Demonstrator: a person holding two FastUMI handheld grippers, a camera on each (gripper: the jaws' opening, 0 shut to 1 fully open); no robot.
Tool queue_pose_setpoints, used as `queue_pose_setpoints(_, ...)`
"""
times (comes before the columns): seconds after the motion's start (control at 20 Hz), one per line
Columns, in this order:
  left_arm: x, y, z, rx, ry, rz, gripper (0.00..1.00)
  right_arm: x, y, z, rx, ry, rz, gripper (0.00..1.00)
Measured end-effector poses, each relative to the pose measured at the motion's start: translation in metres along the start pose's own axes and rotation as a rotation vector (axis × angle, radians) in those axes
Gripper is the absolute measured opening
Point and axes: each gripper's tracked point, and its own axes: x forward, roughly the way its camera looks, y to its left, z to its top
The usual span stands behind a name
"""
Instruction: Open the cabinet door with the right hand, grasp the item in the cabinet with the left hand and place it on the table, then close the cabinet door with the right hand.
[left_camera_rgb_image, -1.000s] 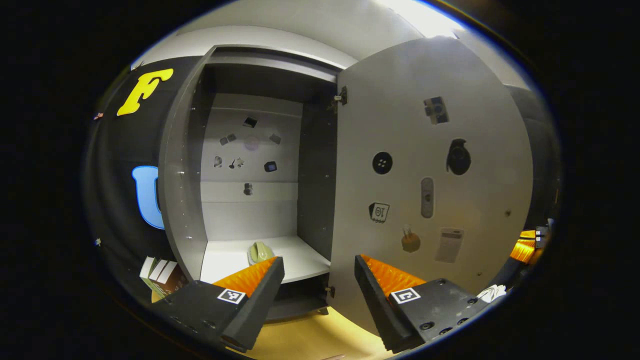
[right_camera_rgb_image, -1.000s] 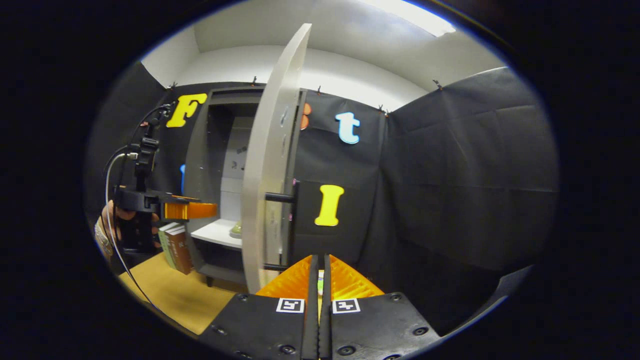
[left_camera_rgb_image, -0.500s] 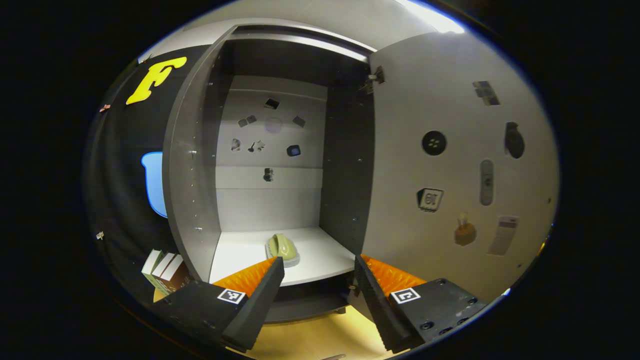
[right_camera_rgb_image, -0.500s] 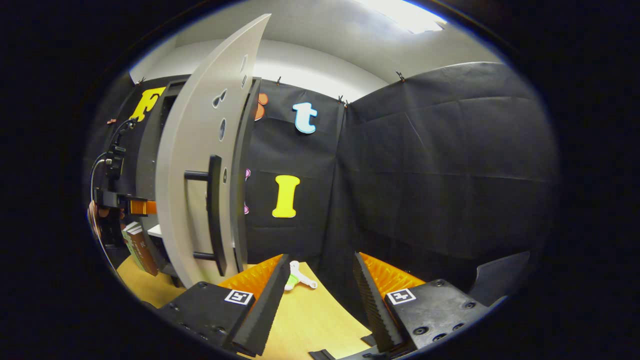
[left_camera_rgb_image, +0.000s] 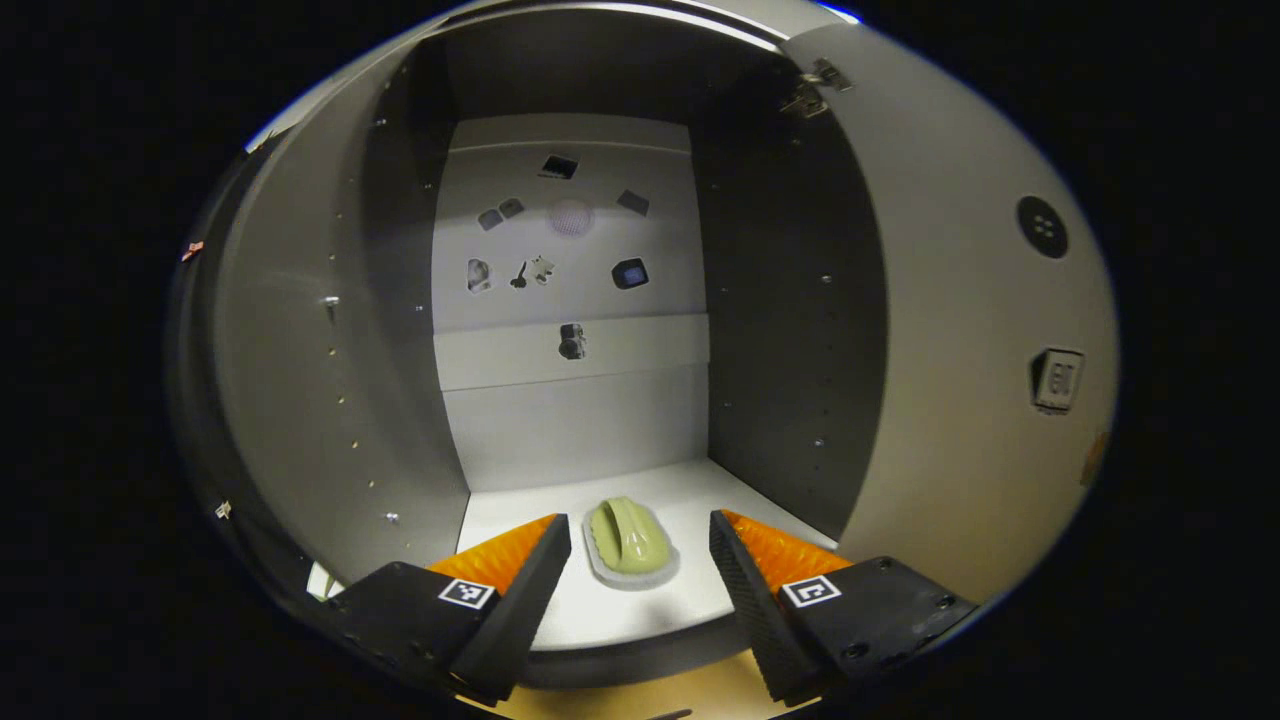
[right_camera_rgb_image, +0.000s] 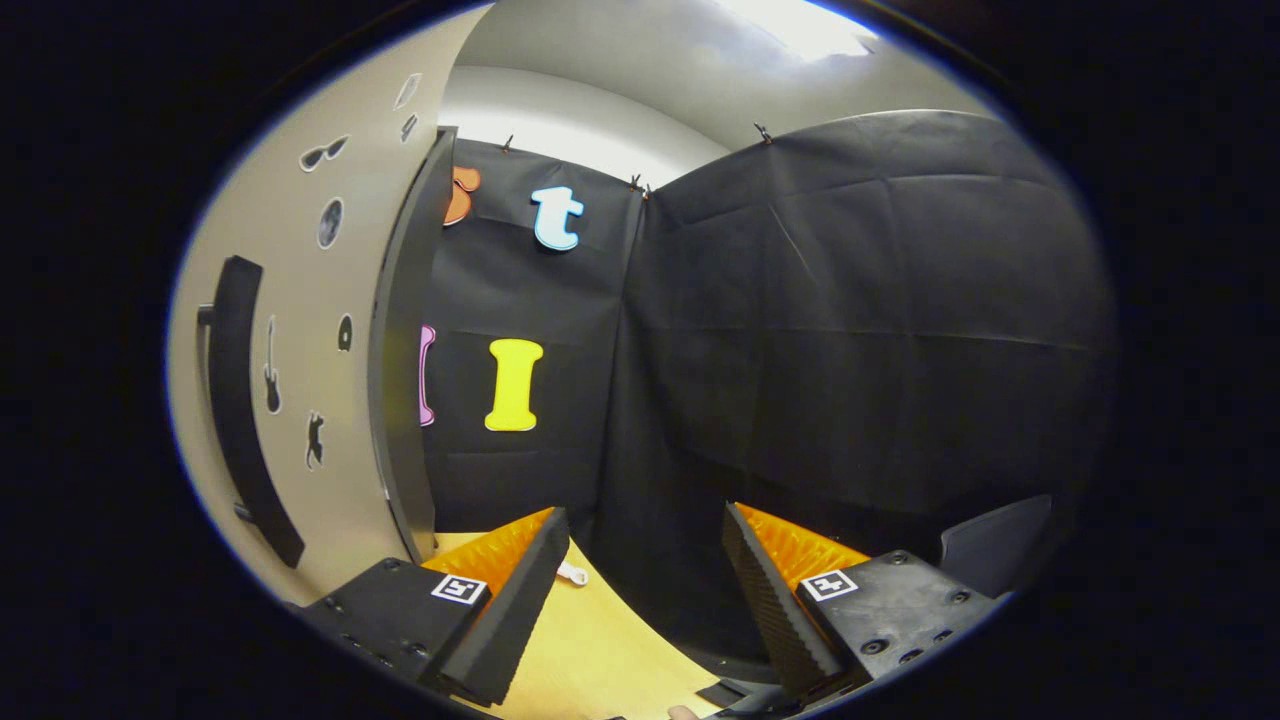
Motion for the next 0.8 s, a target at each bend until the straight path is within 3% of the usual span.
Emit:
queue_pose_setpoints(0.4, 0.077, 0.011, -0.020, -0.027, 0.125, 0.028, 0.89, 0.051, 0.002, -0.023, -0.051, 0.057, -0.003, 0.98)
queue_pose_setpoints(0.8, 0.107, 0.024, -0.042, -0.031, 0.241, 0.047, 0.87, 0.075, 0.010, -0.036, -0.041, 0.081, 0.018, 0.98)
